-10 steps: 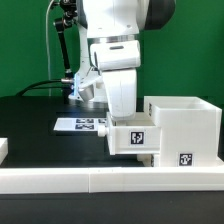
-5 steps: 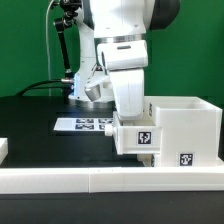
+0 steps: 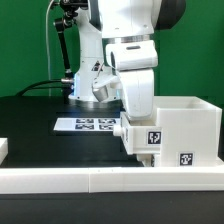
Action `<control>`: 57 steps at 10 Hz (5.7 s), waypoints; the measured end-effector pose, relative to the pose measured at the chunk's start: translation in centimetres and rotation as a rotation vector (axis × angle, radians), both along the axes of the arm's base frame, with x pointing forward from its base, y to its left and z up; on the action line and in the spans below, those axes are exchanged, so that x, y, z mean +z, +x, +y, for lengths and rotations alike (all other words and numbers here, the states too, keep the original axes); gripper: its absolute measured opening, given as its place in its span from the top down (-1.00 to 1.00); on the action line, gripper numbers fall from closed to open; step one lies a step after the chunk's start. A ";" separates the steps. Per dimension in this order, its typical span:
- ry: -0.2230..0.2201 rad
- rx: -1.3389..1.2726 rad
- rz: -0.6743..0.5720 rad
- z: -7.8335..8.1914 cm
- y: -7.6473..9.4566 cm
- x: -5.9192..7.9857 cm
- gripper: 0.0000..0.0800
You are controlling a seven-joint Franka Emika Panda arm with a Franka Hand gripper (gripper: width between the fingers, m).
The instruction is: Assemble drawer
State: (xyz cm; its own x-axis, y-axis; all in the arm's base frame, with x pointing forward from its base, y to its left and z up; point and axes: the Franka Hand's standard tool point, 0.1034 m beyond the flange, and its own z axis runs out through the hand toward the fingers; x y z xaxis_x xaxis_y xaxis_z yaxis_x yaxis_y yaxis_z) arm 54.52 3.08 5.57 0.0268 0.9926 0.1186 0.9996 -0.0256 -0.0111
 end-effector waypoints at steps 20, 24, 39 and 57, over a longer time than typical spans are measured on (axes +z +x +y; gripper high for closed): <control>-0.003 0.027 0.010 -4.4 4.3 3.3 -0.62; 0.023 0.104 0.002 -4.4 4.9 2.6 -0.62; 0.237 0.031 0.007 -3.5 5.3 1.1 -0.62; 0.132 0.175 -0.074 -2.1 5.8 0.6 -0.62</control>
Offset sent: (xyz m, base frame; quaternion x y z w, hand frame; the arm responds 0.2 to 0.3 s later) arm -0.0001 0.0082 0.0031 -0.0014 -0.0001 0.0129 0.9999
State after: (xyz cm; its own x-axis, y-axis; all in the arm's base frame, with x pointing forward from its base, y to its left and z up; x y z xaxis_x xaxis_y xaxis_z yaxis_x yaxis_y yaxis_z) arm 60.31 1.03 6.14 -0.1583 0.9571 0.2425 0.9869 0.1454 0.0704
